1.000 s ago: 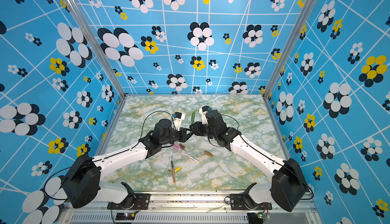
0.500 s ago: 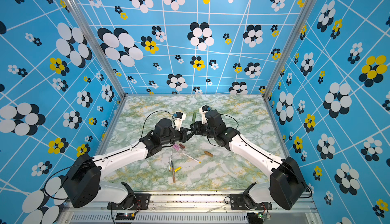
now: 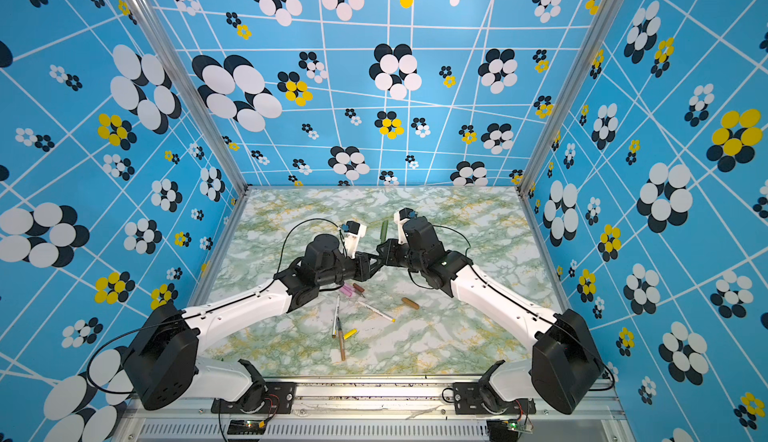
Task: Insert the pens into the pen caps
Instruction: 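Lower the capped olive-green pen onto the table beside the lime-green marker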
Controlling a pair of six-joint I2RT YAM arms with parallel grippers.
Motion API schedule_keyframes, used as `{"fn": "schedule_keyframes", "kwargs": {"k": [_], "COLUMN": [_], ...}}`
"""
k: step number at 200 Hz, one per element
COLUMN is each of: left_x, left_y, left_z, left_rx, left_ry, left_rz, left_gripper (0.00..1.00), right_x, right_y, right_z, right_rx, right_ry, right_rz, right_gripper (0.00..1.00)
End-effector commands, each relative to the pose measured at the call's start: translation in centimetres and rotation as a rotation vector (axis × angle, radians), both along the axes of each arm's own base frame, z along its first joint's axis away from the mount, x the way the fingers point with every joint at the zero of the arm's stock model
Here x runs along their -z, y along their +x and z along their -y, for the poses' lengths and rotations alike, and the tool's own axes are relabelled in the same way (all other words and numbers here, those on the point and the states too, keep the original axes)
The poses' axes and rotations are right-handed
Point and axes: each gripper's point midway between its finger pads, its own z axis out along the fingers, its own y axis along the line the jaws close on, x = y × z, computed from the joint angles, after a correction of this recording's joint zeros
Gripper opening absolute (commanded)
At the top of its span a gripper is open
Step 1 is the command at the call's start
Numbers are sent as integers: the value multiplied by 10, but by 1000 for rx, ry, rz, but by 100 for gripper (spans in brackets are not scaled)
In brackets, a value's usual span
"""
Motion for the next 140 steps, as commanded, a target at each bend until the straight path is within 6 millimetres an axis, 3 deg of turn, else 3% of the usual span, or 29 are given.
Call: {"fn": "schedule_keyframes", "kwargs": {"k": [1,34,77,140], "left_x": [-14,-5,0,0], "left_y": [-3,-12,-19,-18], "left_z": [-8,-26,-44,-45], "left_rx": [-20,-49,-88,-85], "left_ry": [3,51,96,102], "left_rz": [58,77,96,103], "left_gripper": [50,55,57,57], "right_x": [5,20,65,124], "right_y": [5,8,8,14], "right_z": [19,35,56,71], "right_rx": [52,70,63,44], "right_ry": [-113,-178,-328,-541], "right_rz": [-15,-70,-209,-323], "right_gripper": [5,5,5,5]}}
